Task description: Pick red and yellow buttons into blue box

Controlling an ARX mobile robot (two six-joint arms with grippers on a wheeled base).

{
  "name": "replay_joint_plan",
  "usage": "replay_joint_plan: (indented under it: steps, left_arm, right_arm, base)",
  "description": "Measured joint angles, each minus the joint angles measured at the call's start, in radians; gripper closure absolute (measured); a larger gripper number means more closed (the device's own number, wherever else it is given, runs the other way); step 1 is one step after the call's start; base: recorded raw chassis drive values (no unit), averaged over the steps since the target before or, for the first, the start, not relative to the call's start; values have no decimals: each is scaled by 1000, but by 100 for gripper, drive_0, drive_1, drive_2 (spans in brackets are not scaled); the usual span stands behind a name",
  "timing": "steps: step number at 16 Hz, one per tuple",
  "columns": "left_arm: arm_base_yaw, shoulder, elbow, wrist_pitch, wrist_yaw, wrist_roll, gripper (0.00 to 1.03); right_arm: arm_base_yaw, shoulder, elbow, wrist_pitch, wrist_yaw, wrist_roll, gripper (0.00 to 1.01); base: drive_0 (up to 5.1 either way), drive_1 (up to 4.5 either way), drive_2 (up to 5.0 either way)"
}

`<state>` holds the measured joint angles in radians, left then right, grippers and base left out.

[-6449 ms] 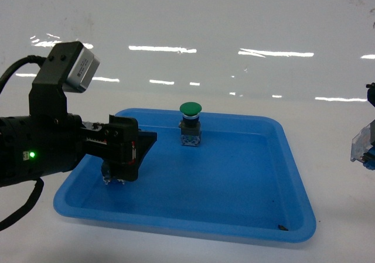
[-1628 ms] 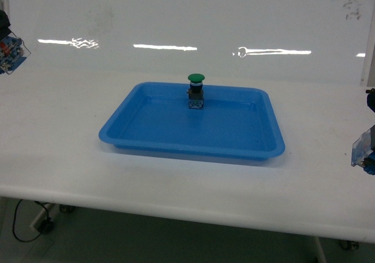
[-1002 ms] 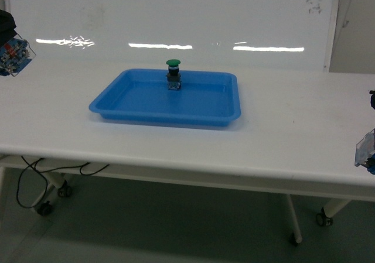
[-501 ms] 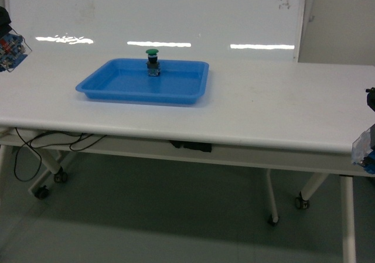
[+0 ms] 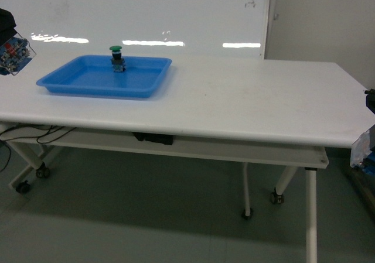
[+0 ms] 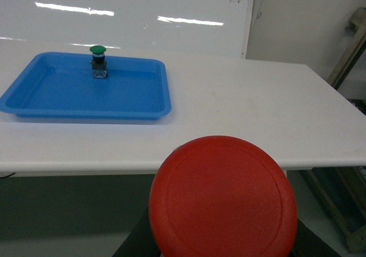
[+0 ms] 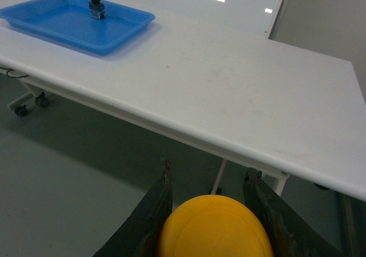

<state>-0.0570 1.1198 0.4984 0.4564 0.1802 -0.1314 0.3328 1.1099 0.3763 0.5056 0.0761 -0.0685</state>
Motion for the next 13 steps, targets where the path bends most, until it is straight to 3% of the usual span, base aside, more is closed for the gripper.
replay_joint_plan:
  steps: [13]
  left_arm:
    - [0, 0, 0, 2, 0, 0, 79]
  right_arm:
    - [0, 0, 0, 0, 1, 0, 69]
  base:
    - [477, -232, -232]
